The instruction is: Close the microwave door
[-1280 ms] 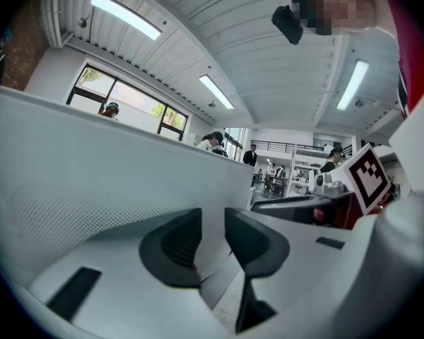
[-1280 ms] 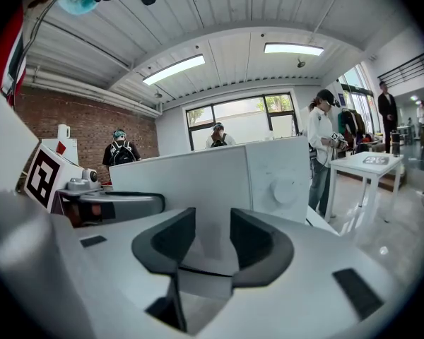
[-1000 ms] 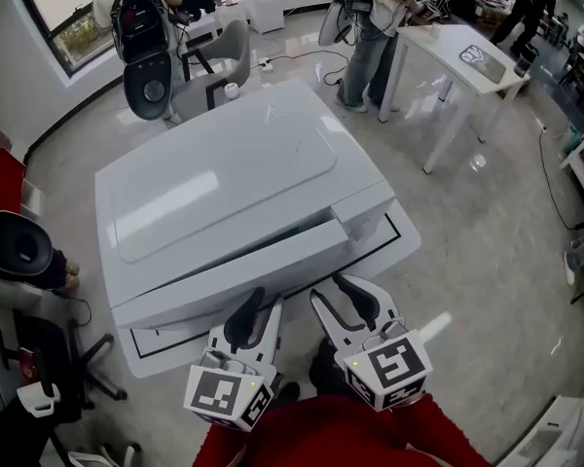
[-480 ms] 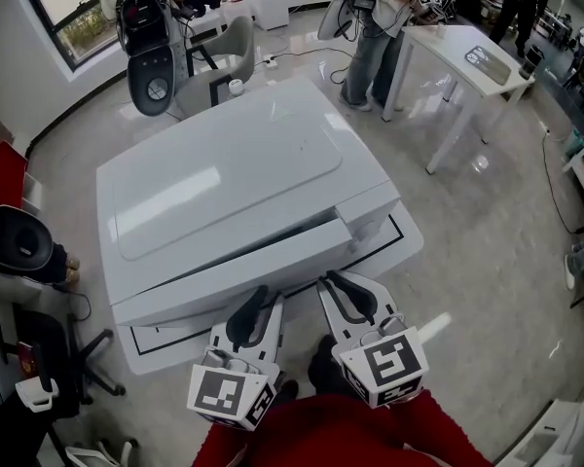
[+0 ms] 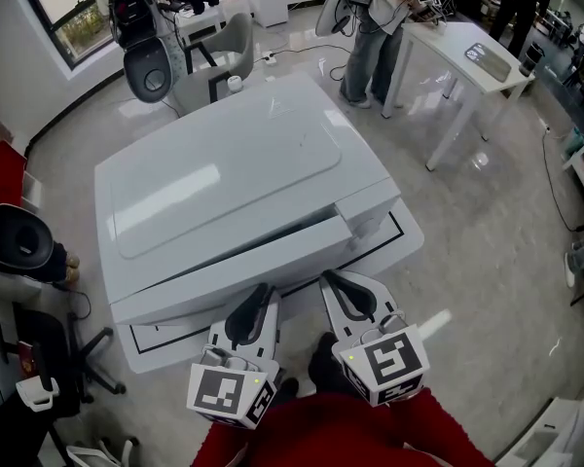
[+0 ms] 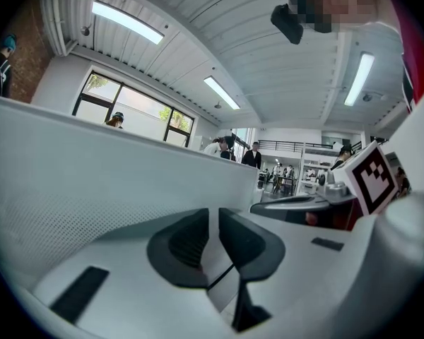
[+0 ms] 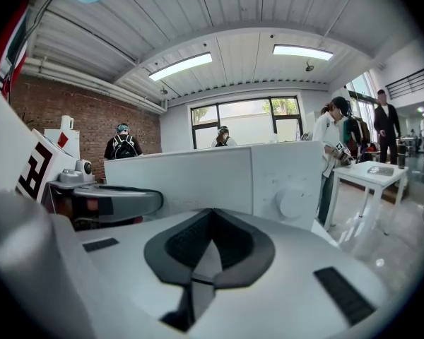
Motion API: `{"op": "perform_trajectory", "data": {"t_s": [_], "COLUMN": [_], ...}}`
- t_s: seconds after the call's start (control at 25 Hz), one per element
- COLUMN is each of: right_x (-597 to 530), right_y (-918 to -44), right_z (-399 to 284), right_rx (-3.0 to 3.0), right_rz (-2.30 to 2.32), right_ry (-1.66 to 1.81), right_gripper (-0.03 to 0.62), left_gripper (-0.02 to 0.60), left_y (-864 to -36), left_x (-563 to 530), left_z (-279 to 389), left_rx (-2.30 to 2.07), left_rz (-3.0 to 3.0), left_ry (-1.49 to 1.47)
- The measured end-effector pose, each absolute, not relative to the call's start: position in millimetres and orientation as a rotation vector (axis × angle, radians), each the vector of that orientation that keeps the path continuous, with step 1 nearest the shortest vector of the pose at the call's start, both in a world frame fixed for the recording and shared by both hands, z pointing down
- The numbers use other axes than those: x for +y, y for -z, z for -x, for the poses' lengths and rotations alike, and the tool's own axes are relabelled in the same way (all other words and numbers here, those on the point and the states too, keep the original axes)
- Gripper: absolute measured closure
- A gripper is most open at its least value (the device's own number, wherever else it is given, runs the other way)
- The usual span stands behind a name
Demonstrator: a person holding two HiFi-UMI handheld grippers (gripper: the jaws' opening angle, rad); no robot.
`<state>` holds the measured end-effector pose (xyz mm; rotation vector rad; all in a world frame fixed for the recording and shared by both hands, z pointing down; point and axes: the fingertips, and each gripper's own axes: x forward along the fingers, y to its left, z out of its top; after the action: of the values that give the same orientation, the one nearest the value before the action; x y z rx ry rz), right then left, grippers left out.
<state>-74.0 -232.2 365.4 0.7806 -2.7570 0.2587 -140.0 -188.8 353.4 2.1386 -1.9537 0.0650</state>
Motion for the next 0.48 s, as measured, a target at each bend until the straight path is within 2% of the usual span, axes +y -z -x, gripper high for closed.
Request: {"op": "perform_trajectory", "data": {"t_s": [0.48], "right_x": [-235.9], "right_y": [-365.5], "right_z": [76.1], "right_rx": [-2.763], "right_rz": [-0.774], "right_ry": [-0.256], "right_gripper": [0.580], "left_gripper": [0.569], "left_y": [-354.6], "left_x": [-189.5], "left_z": [143.6], "left_rx": [-1.997], "left_rz": [-2.106], "left_ry": [-0.090]}}
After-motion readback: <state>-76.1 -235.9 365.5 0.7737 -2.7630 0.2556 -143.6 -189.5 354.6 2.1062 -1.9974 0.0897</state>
